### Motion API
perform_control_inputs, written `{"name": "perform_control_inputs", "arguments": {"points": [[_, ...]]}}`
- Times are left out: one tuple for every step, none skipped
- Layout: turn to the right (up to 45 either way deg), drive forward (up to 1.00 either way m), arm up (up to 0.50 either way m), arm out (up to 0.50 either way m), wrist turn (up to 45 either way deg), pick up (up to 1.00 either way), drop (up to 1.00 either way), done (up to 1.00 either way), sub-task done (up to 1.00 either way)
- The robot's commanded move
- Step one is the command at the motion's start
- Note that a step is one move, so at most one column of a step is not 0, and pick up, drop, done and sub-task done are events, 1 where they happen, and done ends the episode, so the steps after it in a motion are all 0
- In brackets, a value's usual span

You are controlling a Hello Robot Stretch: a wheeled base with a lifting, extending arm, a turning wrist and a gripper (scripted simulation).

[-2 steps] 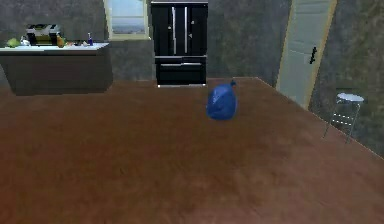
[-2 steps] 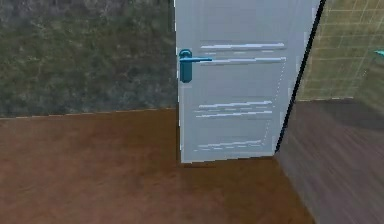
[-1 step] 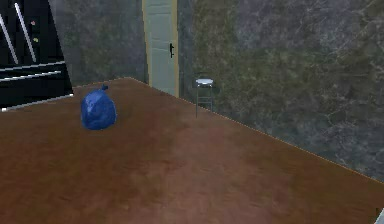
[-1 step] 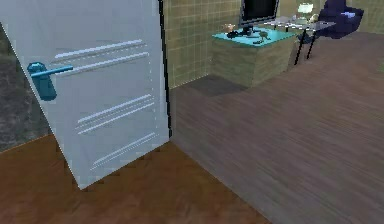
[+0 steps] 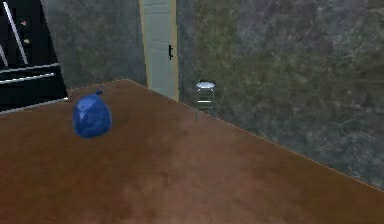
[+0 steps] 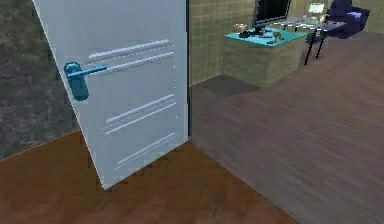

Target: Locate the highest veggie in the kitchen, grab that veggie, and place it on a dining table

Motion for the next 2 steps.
{"name": "perform_control_inputs", "arguments": {"points": [[-45.0,0.0,0.0,0.0,0.0,0.0,0.0,0.0,0.0],[-42.0,0.0,0.0,0.0,0.0,0.0,0.0,0.0,0.0]]}}
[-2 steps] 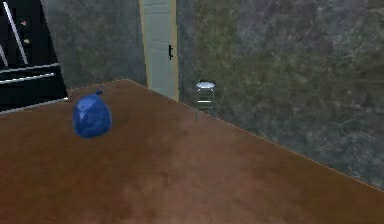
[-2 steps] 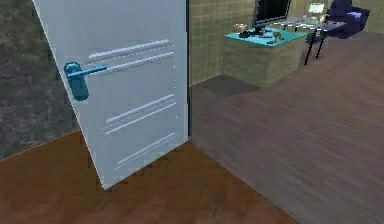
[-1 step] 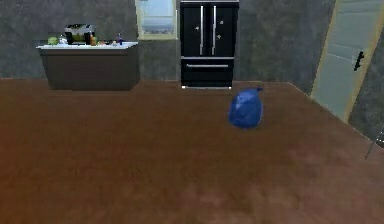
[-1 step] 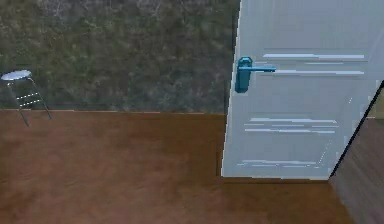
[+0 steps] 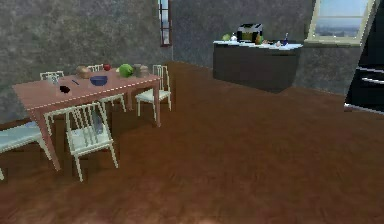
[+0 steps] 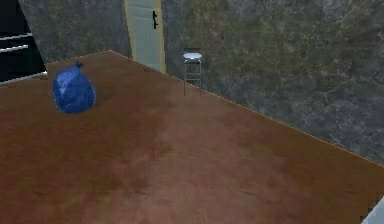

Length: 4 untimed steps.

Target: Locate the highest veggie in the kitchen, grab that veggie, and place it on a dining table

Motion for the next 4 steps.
{"name": "perform_control_inputs", "arguments": {"points": [[0.0,0.35,0.0,0.0,0.0,0.0,0.0,0.0,0.0],[-36.0,0.0,0.0,0.0,0.0,0.0,0.0,0.0,0.0],[0.0,0.7,0.0,0.0,0.0,0.0,0.0,0.0,0.0],[-45.0,0.0,0.0,0.0,0.0,0.0,0.0,0.0,0.0]]}}
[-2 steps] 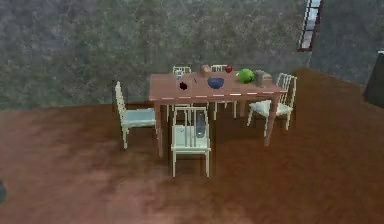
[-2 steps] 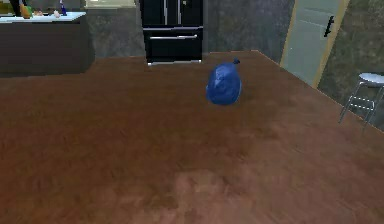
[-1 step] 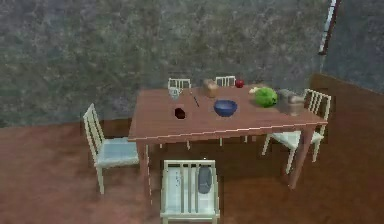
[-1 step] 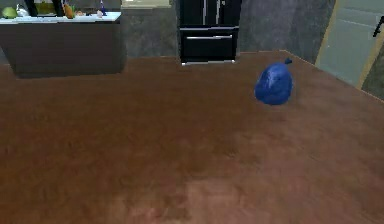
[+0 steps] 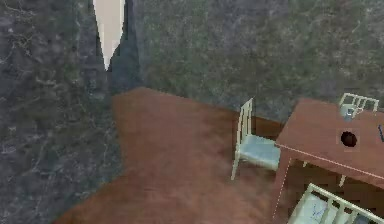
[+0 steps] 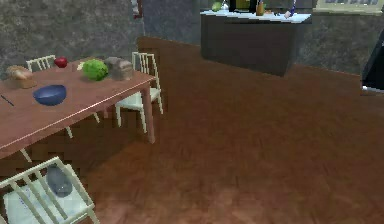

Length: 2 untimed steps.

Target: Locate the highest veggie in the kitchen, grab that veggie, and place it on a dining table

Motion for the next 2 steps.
{"name": "perform_control_inputs", "arguments": {"points": [[0.0,0.8,0.0,0.0,0.0,0.0,0.0,0.0,0.0],[27.0,0.0,0.0,0.0,0.0,0.0,0.0,0.0,0.0]]}}
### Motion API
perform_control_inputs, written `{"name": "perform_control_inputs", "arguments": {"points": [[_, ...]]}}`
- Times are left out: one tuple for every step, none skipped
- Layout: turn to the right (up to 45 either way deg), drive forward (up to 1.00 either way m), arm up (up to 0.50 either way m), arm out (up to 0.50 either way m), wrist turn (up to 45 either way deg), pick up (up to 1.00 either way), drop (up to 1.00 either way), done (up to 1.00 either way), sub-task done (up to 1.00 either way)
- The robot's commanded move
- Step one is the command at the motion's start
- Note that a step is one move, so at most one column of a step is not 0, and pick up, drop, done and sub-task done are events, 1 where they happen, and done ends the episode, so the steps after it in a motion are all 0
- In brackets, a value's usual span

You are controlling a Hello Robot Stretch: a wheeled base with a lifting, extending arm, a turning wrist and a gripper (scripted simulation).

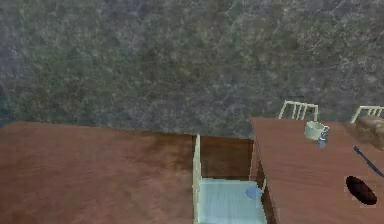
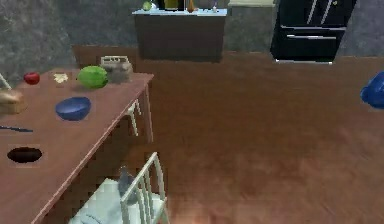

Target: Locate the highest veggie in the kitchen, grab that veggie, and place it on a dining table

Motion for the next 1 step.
{"name": "perform_control_inputs", "arguments": {"points": [[0.0,0.25,0.0,0.0,0.0,0.0,0.0,0.0,0.0]]}}
